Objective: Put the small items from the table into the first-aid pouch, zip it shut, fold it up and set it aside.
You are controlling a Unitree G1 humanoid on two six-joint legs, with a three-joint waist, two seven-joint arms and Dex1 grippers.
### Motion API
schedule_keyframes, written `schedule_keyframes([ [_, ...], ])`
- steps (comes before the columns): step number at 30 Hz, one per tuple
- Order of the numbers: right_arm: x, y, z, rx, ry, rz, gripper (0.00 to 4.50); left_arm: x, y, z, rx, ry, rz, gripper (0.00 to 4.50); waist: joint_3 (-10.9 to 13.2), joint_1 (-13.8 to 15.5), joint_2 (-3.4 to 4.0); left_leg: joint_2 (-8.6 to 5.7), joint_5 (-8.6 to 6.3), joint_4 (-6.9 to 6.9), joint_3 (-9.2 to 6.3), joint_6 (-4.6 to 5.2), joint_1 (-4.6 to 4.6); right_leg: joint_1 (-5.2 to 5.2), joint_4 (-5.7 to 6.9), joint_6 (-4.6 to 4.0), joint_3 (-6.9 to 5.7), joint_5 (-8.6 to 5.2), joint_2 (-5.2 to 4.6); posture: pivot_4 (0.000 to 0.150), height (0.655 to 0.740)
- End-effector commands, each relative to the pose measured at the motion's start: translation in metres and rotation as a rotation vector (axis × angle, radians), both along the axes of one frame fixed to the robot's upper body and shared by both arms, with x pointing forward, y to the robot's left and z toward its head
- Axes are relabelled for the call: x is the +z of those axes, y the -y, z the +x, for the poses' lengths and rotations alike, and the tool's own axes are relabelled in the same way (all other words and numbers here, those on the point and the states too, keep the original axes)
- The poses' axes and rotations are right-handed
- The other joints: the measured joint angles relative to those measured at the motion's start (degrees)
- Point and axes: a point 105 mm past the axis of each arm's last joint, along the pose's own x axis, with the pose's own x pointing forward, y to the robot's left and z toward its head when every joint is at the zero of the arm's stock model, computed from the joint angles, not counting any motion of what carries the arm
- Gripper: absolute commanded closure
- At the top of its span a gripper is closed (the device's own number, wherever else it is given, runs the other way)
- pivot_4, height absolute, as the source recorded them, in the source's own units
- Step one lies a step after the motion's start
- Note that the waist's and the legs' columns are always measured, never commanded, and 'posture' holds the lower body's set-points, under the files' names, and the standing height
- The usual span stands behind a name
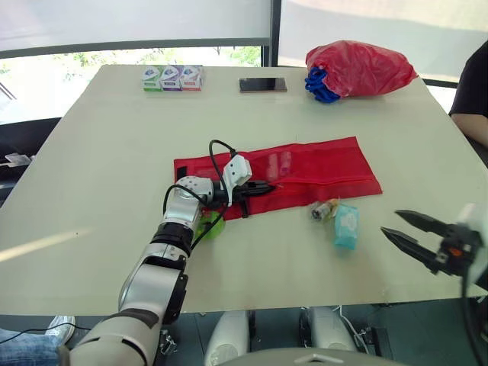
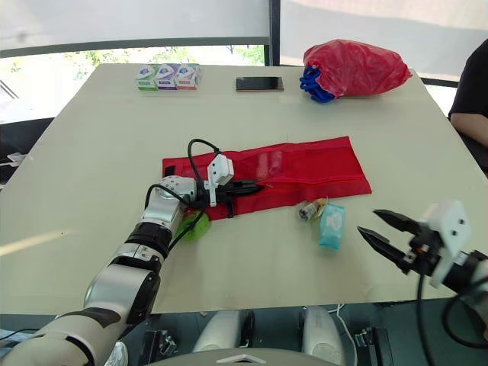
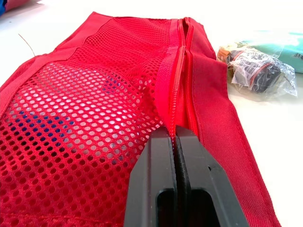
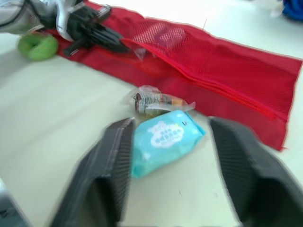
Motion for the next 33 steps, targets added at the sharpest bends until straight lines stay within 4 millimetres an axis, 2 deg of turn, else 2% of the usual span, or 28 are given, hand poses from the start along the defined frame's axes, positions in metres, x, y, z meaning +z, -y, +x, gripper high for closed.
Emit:
schedule_keyframes([
  [1, 0.019, 0.011, -0.014, 0.029, 0.055, -0.024, 0.02, 0.005, 0.001, 0.001, -0.020, 0.021, 0.007, 4.50, 0.00, 0.06, -0.01, 0.00, 0.00, 0.00, 0.01, 0.00, 0.01, 0.02, -0.01, 0.00, 0.00, 0.00, 0.00, 0.150, 0.7400],
  [8, 0.041, 0.037, -0.029, -0.005, 0.070, -0.062, 0.02, 0.006, 0.001, 0.003, -0.022, 0.021, 0.012, 4.50, 0.00, 0.13, -0.03, 0.01, 0.00, 0.00, 0.02, 0.00, 0.01, 0.02, -0.02, 0.00, 0.02, 0.00, -0.01, 0.150, 0.7400],
  [11, 0.044, 0.037, -0.025, 0.017, 0.069, -0.091, 0.02, 0.006, 0.004, 0.004, -0.027, 0.022, 0.013, 4.50, 0.00, 0.13, -0.03, 0.01, 0.00, 0.00, 0.03, 0.00, 0.01, 0.02, -0.03, 0.00, 0.03, 0.00, -0.01, 0.150, 0.7400],
  [19, 0.021, -0.001, 0.013, 0.071, 0.028, -0.140, 0.02, 0.008, 0.007, 0.005, -0.032, 0.029, 0.012, 4.50, 0.00, 0.24, -0.05, 0.01, 0.00, 0.02, 0.04, 0.00, -0.01, 0.00, -0.02, 0.00, 0.03, 0.00, -0.03, 0.150, 0.7400],
  [25, 0.005, -0.038, 0.050, 0.234, 0.011, -0.241, 0.02, 0.007, 0.007, 0.005, -0.033, 0.034, 0.016, 4.50, 0.01, 0.31, -0.05, -0.01, 0.00, 0.06, 0.02, 0.00, -0.02, -0.02, -0.01, 0.00, 0.02, 0.00, -0.02, 0.150, 0.7400],
  [33, -0.016, -0.068, 0.090, 0.355, -0.029, -0.398, 0.02, 0.008, 0.007, 0.005, -0.030, 0.040, 0.013, 4.50, 0.01, 0.31, -0.03, -0.03, 0.01, 0.17, -0.01, -0.01, -0.11, -0.07, 0.01, 0.00, -0.02, 0.00, -0.03, 0.150, 0.7400],
])
